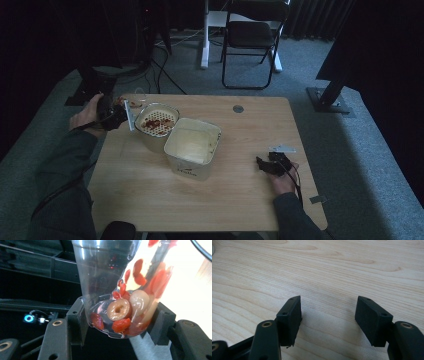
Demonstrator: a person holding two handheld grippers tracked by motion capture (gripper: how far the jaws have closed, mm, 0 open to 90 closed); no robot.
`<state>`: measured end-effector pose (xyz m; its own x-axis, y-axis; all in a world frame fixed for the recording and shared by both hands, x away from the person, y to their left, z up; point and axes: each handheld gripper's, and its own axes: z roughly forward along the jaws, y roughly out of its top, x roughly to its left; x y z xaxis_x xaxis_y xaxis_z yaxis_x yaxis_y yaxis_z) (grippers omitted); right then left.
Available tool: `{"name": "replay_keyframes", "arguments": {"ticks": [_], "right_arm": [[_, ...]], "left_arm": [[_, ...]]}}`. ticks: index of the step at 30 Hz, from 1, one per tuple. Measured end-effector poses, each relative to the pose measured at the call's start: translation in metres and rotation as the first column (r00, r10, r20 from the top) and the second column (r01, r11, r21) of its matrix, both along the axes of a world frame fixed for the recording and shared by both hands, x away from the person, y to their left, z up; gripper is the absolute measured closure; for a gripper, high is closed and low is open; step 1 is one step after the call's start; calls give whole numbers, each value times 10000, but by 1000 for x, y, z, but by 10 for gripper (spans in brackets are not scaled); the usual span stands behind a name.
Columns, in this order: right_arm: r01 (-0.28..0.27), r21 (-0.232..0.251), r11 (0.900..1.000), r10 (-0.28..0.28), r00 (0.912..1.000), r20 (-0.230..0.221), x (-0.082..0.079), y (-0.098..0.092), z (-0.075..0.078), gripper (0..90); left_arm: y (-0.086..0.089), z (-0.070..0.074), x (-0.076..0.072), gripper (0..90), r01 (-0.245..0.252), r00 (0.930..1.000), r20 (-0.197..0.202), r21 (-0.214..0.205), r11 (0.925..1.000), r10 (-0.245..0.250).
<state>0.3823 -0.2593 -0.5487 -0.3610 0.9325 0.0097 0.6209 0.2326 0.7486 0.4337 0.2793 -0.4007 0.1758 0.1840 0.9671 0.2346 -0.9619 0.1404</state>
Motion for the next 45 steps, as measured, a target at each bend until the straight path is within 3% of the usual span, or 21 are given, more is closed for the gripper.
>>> {"name": "replay_keyframes", "arguments": {"ticks": [3, 6, 9, 11, 13, 14, 16, 30, 31, 33, 35, 36, 37, 38, 39, 40, 41, 42, 43, 44, 45], "right_arm": [[0, 1, 10000, 0, 10000, -1, 0, 0, 0, 376], [0, 1, 10000, 0, 10000, 0, 0, 0, 0, 376], [-1, 2, 10000, 1, 10000, 0, 0, 0, 0, 376], [1, 3, 10000, -1, 10000, -1, 0, 0, 0, 376], [0, 3, 10000, 0, 10000, -3, 0, 0, 0, 376], [0, 3, 10000, 0, 10000, -3, 0, 0, 0, 376], [2, 5, 10000, -2, 10000, -3, 0, 0, 0, 376], [3, 6, 10000, -3, 10000, -3, 0, 0, 0, 377], [2, 5, 10000, -2, 10000, -3, 0, 0, 0, 376], [3, 6, 10000, -3, 10000, -2, 0, 0, 0, 377], [4, 5, 10000, -4, 10000, -3, 0, 0, 0, 377], [3, 7, 10000, -3, 10000, -2, 0, 0, 0, 377], [2, 3, 10000, -2, 10000, 1, 0, 0, 0, 377], [5, 8, 10000, -5, 10000, -4, 0, 0, 0, 377], [6, 7, 10000, -6, 10000, -4, 0, 0, 0, 377], [5, 5, 10000, -5, 10000, -2, 0, 0, 0, 377], [5, 2, 10000, -5, 10000, -1, 0, 0, 0, 377], [4, 3, 10000, -4, 10000, 0, 0, 0, 0, 377], [5, 3, 10000, -5, 10000, -2, 0, 0, 0, 377], [6, 3, 10000, -6, 10000, -2, 0, 0, 0, 377], [7, 2, 10000, -7, 10000, -1, 0, 0, 0, 377]], "left_arm": [[-2, 2, 1, 423, 13, 10000, -18, 855, 9963, -11], [-5, 2, 1, 423, 56, 10000, 42, 1644, 9864, -63], [-8, 2, 2, 423, 130, 9999, 75, 2393, 9709, -152], [-11, 3, 2, 424, 125, 9999, 61, 3020, 9532, -151], [-13, 3, 2, 424, 181, 9997, 112, 3315, 9433, -231], [-13, 3, 2, 424, 181, 9997, 112, 3315, 9433, -231], [-15, 1, 2, 424, 222, 9995, 145, 3736, 9273, -298], [-23, -1, 2, 426, 325, 9986, 245, 4133, 9100, -467], [-23, -1, 2, 426, 350, 9985, 223, 4350, 8998, -496], [-24, -2, 1, 427, 445, 9984, 99, 4564, 8887, -551], [-23, -4, 3, 428, 434, 9987, 25, 4716, 8807, -505], [-23, -5, 4, 429, 396, 9991, -71, 4683, 8827, -410], [-23, -6, 3, 430, 411, 9990, -61, 4796, 8765, -435], [-23, -7, 3, 430, 431, 9989, -57, 4768, 8780, -459], [-24, -6, 3, 430, 475, 9988, -327, 4585, 8874, -366], [-24, -8, 3, 431, 414, 9991, -219, 4704, 8815, -352], [-23, -7, 4, 431, 340, 9994, -264, 4667, 8837, -245], [-23, -8, 4, 431, 346, 9994, -236, 4865, 8730, -265], [-24, -8, 3, 432, 436, 9990, -174, 4892, 8711, -402], [-24, -7, 4, 432, 459, 9988, -368, 4741, 8793, -323], [-24, -8, 2, 431, 436, 9990, -183, 5077, 8605, -398]]}}
